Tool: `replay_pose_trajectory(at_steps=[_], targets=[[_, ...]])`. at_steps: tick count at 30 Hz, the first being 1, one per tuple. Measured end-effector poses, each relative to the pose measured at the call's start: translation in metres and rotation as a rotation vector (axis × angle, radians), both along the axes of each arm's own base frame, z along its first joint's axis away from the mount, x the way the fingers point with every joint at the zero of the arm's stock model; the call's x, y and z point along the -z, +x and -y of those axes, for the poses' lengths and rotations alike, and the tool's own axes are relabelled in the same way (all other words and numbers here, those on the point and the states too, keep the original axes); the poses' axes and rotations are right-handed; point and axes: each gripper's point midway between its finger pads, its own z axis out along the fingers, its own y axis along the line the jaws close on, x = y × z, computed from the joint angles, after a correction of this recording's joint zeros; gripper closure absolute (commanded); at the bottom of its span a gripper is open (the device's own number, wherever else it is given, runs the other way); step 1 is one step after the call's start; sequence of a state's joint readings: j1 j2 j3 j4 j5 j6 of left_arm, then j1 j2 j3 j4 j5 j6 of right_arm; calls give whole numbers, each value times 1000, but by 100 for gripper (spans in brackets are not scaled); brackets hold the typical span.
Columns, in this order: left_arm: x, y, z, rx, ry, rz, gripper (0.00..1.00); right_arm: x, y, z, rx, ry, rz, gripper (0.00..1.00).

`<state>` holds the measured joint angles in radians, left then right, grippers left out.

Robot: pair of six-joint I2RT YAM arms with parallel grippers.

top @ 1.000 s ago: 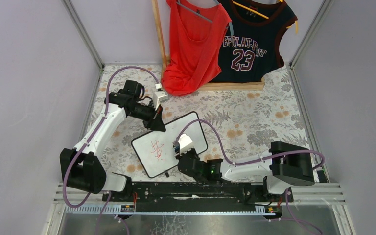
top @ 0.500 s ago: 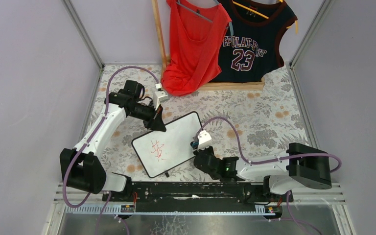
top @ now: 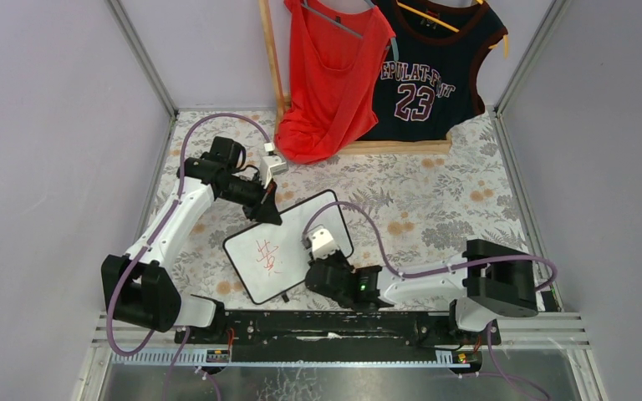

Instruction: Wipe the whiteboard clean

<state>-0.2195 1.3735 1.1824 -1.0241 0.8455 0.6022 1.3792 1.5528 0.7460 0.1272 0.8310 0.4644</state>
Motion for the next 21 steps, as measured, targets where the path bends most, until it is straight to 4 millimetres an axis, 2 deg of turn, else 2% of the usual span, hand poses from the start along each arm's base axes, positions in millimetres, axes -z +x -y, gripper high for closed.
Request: replay_pose_trajectory(at_steps=[8, 21], targets=[[2, 0, -6, -15, 27, 5, 100, -6, -18, -47, -107, -134, 57, 100], [3, 0, -6, -6, 29, 15, 100, -24, -46, -121, -252, 1, 20, 100]])
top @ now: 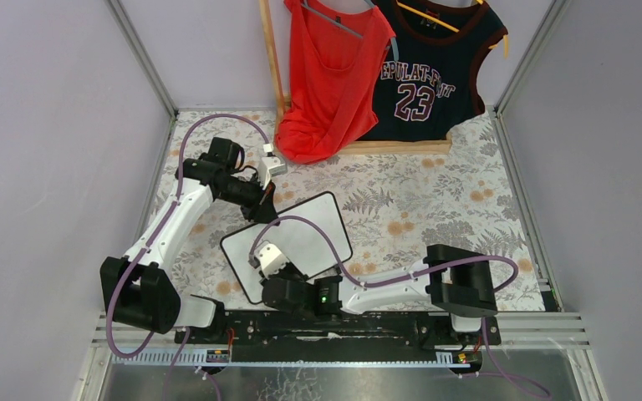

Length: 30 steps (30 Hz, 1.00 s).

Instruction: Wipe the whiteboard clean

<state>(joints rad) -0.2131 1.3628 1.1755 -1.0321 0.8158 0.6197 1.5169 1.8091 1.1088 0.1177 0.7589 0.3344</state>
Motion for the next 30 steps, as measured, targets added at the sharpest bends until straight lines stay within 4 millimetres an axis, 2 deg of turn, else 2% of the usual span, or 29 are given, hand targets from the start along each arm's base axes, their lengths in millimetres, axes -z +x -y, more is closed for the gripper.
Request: replay_pose_trajectory(at_steps=[9, 13, 19, 22, 30], targets=[[-1, 0, 3, 10, -22, 3, 100, -26, -16, -66, -108, 194, -62, 100], [-2, -1, 5, 17, -34, 4, 100, -29, -16, -72, -110, 214, -64, 100], [-2, 0, 7, 20, -41, 7, 100, -28, -13, -69, -80, 218, -61, 100], [-2, 0, 7, 23, -43, 10, 100, -27, -10, -60, -52, 218, -53, 100], [-2, 0, 9, 26, -51, 11, 100, -30, 19, 1, 85, 180, -10, 100]])
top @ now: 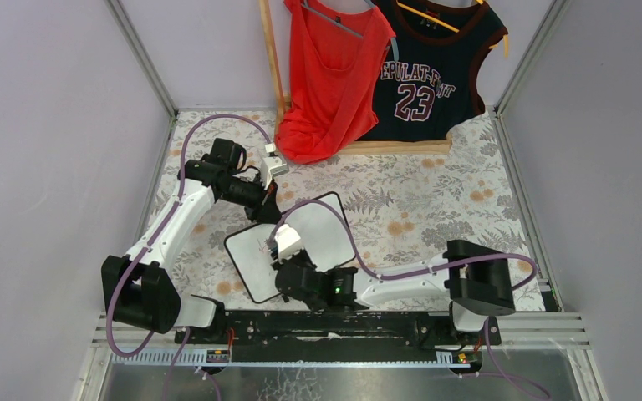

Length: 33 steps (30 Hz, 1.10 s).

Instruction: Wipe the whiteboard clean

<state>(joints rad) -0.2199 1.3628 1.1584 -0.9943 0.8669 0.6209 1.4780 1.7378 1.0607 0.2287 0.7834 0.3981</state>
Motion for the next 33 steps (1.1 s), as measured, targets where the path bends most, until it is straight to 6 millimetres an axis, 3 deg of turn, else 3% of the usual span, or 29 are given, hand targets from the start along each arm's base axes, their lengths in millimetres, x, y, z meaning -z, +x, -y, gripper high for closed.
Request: replay_pose_trajectory(at_steps=[4, 11, 18, 22, 29, 33], targets=[[0, 0, 0, 0, -2, 0, 100, -7, 13, 16, 43, -1, 10, 100], [1, 1, 0, -1, 2, 4, 100, -8, 12, 10, 29, -45, 25, 100], [1, 1, 0, -3, 4, 5, 100, -19, -2, -41, -30, -28, 48, 100], [1, 1, 0, -2, 3, 4, 100, -19, -9, -57, -54, -19, 50, 100], [1, 1, 0, -1, 0, 8, 100, -19, -8, -53, -47, -7, 47, 100], [1, 1, 1, 1, -7, 13, 100, -14, 4, -21, -17, -5, 20, 100]])
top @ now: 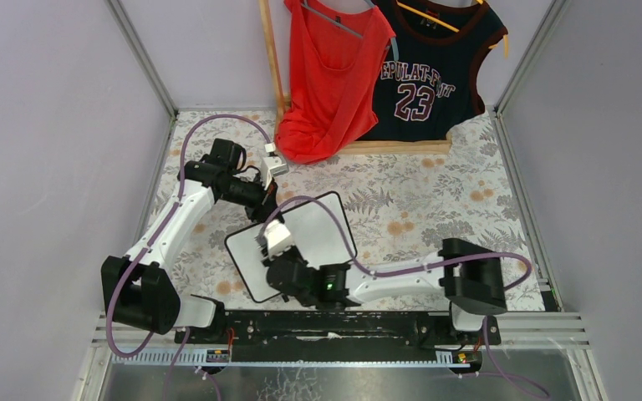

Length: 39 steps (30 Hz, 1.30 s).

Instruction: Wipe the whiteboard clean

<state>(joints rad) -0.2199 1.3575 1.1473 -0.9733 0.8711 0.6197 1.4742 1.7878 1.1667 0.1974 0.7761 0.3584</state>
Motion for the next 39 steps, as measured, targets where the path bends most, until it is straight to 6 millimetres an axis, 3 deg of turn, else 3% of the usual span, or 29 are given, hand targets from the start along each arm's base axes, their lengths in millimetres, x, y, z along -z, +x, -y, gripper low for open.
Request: replay_pose_trajectory(at_steps=[4, 9, 12, 18, 21, 27, 31, 39], targets=[[0, 0, 0, 0, -2, 1, 100, -8, 19, 27, 42, 24, -18, 100], [1, 1, 0, -1, -1, 5, 100, -12, 24, 26, 36, 23, -28, 100], [3, 3, -2, -6, 12, 10, 100, -11, 24, 18, 29, -13, -26, 100], [3, 3, -2, -6, 12, 10, 100, -25, 11, -33, -29, -3, -4, 100], [3, 2, -2, -6, 11, 10, 100, -27, 5, -50, -56, 3, 0, 100], [2, 2, -2, -6, 11, 12, 100, -26, 4, -52, -56, 2, 7, 100], [1, 1, 0, -2, 0, 10, 100, -25, 6, -38, -45, 42, -10, 100], [1, 1, 1, -2, -8, 8, 100, -6, 26, 46, 62, 32, -57, 100]])
